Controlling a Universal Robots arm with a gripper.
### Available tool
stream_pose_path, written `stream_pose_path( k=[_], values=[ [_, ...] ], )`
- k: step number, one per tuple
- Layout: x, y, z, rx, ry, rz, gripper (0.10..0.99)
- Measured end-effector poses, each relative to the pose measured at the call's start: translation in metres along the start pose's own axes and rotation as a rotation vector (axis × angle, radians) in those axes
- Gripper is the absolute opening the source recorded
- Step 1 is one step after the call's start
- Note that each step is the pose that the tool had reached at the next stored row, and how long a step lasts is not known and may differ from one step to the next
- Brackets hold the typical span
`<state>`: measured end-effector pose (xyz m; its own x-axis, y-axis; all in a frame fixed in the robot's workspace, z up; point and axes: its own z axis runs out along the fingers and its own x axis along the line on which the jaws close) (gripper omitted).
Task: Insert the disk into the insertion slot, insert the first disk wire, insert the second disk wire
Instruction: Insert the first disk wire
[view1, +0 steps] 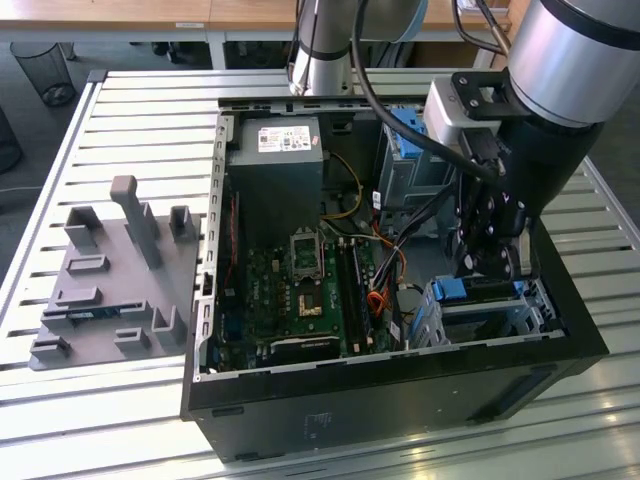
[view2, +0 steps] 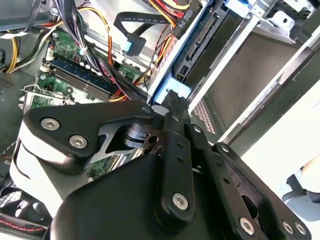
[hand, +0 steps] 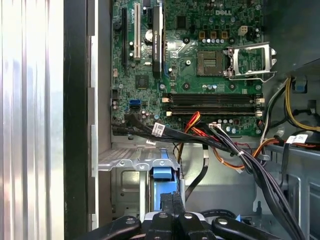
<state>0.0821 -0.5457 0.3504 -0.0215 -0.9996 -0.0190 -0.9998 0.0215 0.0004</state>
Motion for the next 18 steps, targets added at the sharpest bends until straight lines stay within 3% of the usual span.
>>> stream_pose_path(
  k=[5,8,14,18],
  values=[
    [-0.0003,0.0,-0.0099,0.0,0.0001,0.0,0.106],
    [-0.0003,-0.001,-0.0111,0.0,-0.0009,0.0,0.106],
    [-0.0011,-0.0161,-0.0111,0.0,-0.0056,0.0,0.106],
    [-0.0014,-0.0191,-0.0133,0.0,-0.0067,0.0,0.106]
  ],
)
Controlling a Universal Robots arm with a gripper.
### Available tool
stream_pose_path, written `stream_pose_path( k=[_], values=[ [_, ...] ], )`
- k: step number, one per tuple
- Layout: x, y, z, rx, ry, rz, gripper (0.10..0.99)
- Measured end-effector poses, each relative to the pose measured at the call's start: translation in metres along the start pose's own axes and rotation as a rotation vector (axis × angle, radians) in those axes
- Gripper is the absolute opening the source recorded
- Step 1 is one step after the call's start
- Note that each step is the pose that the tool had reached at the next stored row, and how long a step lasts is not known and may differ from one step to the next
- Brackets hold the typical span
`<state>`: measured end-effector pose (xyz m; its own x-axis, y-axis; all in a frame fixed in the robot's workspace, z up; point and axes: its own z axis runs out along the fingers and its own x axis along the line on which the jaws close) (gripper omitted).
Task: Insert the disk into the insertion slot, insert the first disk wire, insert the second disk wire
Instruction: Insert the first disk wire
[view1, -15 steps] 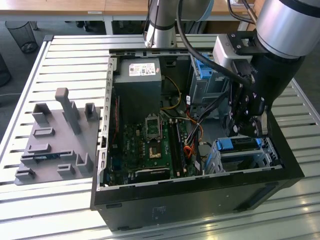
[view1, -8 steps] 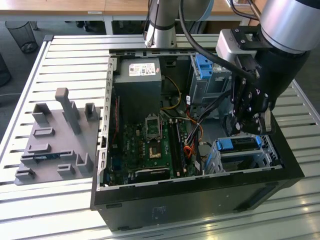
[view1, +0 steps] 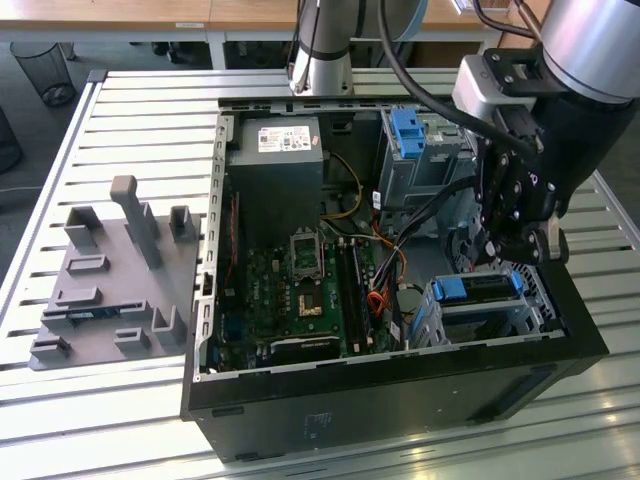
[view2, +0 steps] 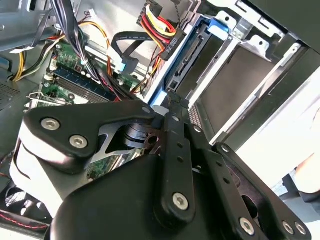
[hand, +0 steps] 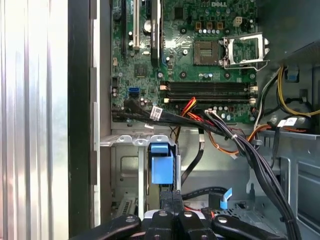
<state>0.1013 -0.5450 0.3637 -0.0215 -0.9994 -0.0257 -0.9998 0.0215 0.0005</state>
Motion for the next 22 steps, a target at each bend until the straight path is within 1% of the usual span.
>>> stream_pose_path(
  k=[6,8,11,19,22],
  values=[
    [-0.001,0.0,-0.0119,0.0,-0.0002,0.0,0.106],
    [-0.0012,0.0,-0.0147,0.0,-0.0002,0.0,0.106],
    [-0.002,-0.0011,-0.0153,0.0,-0.0005,0.0,0.106],
    [-0.0068,-0.015,-0.0153,0.0,-0.0004,0.0,0.106],
    [-0.0086,-0.0186,-0.0153,0.0,-0.0004,0.0,0.106]
  ],
)
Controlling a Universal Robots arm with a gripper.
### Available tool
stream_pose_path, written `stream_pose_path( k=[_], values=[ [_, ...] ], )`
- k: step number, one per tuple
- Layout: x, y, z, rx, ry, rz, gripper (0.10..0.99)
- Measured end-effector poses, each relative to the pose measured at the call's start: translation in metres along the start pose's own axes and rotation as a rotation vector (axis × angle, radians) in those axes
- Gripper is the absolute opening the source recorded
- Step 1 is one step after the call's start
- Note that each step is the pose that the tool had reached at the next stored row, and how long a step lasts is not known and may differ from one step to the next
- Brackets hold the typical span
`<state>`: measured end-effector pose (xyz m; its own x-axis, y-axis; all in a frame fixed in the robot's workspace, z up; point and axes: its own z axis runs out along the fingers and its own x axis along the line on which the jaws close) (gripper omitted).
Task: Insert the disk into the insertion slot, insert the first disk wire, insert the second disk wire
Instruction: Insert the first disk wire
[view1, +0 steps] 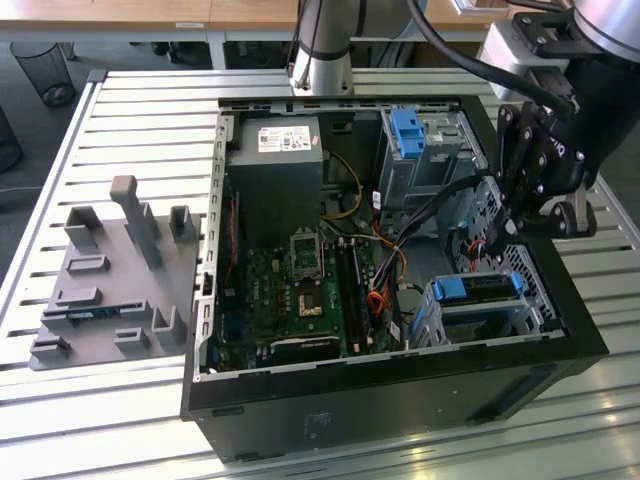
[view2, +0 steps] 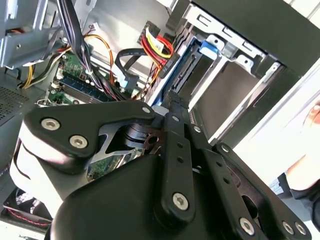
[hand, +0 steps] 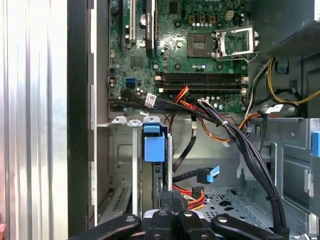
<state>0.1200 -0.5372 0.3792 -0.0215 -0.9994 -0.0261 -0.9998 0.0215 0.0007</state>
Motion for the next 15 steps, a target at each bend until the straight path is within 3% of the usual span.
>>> stream_pose_path(
  k=[4,15],
  values=[
    [-0.0031,-0.0018,0.0001,0.0,-0.0001,0.003,0.106],
    [-0.0048,-0.002,0.0011,0.003,-0.0001,0.125,0.106]
  ],
)
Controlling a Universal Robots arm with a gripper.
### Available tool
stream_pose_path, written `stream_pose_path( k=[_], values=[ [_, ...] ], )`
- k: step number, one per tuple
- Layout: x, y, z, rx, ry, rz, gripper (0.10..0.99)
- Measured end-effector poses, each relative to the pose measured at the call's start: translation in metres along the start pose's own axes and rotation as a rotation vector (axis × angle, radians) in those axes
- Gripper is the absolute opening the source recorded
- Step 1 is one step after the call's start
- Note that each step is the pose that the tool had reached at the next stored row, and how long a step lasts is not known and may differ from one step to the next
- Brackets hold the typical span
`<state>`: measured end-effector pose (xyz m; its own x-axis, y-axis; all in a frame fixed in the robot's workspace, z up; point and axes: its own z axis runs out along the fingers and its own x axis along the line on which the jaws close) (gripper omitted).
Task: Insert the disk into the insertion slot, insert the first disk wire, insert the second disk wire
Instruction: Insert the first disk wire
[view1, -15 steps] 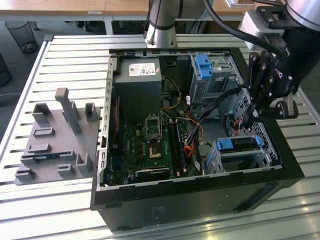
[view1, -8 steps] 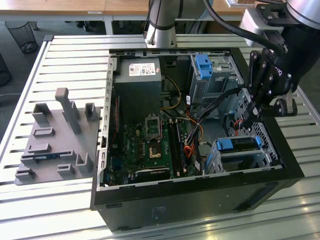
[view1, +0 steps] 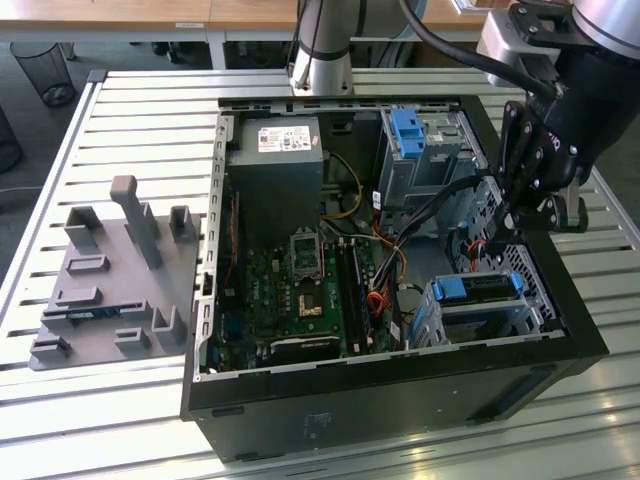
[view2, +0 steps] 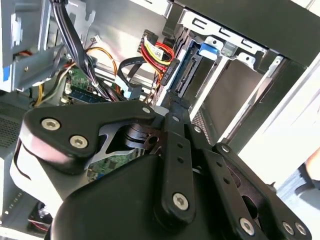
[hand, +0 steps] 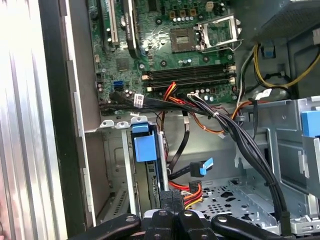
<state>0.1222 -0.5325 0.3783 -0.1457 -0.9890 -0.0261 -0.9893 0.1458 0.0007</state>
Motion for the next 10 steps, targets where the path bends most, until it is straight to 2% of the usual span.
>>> stream_pose_path(
  k=[10],
  values=[
    [-0.0017,-0.0003,0.0016,0.003,-0.0001,0.106,0.106]
  ],
)
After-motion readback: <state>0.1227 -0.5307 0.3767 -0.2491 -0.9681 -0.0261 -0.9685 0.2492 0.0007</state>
